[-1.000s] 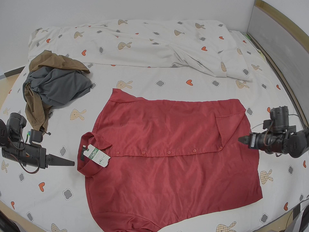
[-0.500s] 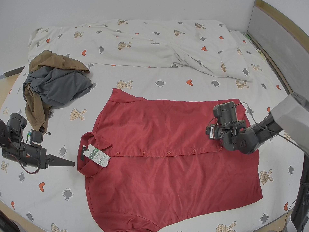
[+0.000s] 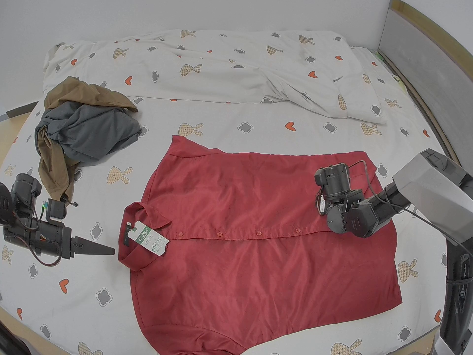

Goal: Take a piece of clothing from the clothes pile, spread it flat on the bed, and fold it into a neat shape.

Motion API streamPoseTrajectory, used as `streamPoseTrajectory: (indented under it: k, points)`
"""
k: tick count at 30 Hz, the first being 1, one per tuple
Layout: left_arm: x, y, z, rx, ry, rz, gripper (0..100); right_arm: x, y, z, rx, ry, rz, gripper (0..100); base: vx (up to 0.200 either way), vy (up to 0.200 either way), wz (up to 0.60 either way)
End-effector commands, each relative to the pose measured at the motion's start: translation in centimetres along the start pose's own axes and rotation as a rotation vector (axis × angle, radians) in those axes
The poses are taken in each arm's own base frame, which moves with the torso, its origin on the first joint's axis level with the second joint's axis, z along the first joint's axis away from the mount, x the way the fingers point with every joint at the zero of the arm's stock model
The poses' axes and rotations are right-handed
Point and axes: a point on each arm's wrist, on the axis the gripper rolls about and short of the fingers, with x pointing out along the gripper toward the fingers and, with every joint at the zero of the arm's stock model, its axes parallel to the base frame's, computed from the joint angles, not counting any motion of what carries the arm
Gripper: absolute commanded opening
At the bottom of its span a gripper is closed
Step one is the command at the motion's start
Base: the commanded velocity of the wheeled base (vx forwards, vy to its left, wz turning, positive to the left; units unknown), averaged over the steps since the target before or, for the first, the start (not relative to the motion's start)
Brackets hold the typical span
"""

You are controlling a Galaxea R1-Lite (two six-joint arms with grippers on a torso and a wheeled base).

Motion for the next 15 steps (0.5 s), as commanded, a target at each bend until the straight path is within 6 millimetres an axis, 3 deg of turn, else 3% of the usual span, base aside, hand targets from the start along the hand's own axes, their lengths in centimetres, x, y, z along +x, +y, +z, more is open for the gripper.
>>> streamPoseTrajectory:
  k: [1,8,15]
  points:
    - [0.0,0.1,0.0,-0.003,0.002,0.0,100,0.0,-1.0,0.9,0.014,-0.009,-0.02,100,0.0,0.0,0.0]
    - [0.0,0.1,0.0,-0.003,0.002,0.0,100,1.9,-3.7,1.1,0.027,0.013,-0.095,100,0.0,0.0,0.0]
    - [0.1,0.1,0.0,-0.004,0.003,-0.001,100,0.2,-7.4,2.2,0.051,0.013,-0.158,100,0.0,0.0,0.0]
